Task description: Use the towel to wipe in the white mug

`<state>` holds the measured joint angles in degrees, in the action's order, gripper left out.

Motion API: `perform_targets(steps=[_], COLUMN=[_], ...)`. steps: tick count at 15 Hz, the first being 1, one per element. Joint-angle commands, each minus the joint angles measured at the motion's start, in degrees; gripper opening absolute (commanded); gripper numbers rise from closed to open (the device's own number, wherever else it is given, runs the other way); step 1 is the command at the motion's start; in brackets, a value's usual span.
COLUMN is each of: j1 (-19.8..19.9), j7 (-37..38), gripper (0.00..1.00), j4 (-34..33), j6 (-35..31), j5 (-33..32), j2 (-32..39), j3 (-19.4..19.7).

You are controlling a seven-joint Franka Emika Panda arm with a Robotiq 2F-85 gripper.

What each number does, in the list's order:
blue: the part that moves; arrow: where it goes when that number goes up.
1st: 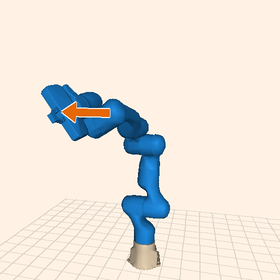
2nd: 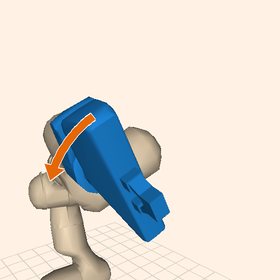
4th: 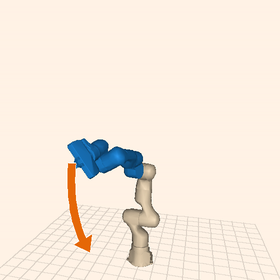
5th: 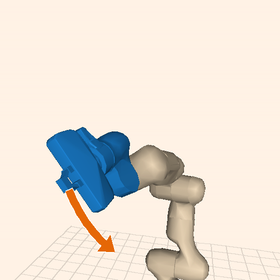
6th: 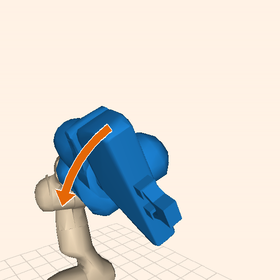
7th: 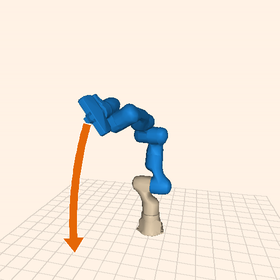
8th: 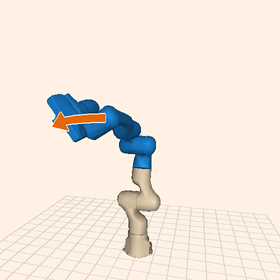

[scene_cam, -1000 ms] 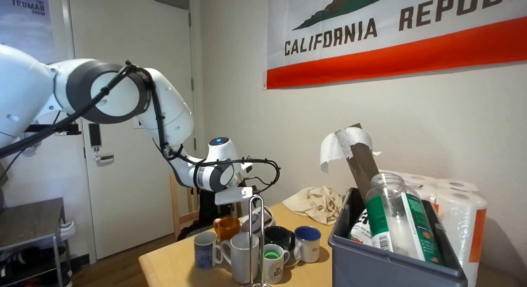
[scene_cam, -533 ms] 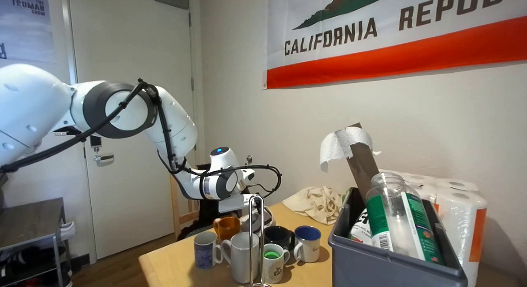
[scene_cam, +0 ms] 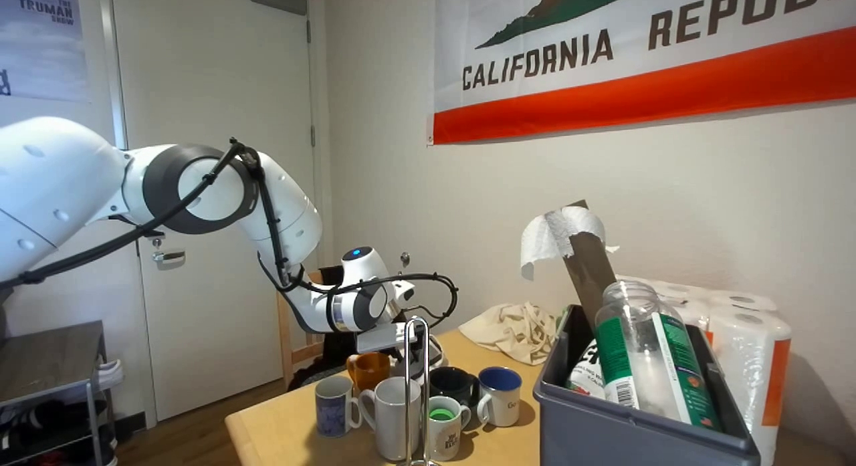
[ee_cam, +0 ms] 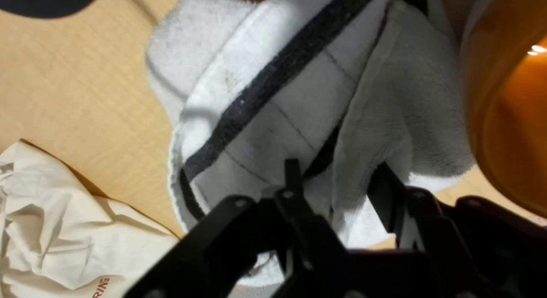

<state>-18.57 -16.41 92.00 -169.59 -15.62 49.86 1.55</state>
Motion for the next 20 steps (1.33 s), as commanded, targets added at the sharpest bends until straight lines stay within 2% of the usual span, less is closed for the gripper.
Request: perform_targets(steps=[1,3,4,10,17,20], j1=[-1.0,-0.8,-0.7,0.2,0.7,-0.5], j7=[2.6,2.7,2.6,2.9,2.7,4.2], gripper=[0.15,0.01,0.00,0.01,0.01,0.01], j4=[-1.6,-1.4,-1.3,-2.5,-4.0,-2.0], j6=[2.1,2.6,2.9,3.1,4.8,6.6], j5=[-2.0,-1.8,-1.7,-0.9,-1.2,-2.7], j2=[0.5,0.5,0.5,-1.3,-8.7,-14.2], j3=[1.3,1.0,0.7,-0.7,-1.1,1.5])
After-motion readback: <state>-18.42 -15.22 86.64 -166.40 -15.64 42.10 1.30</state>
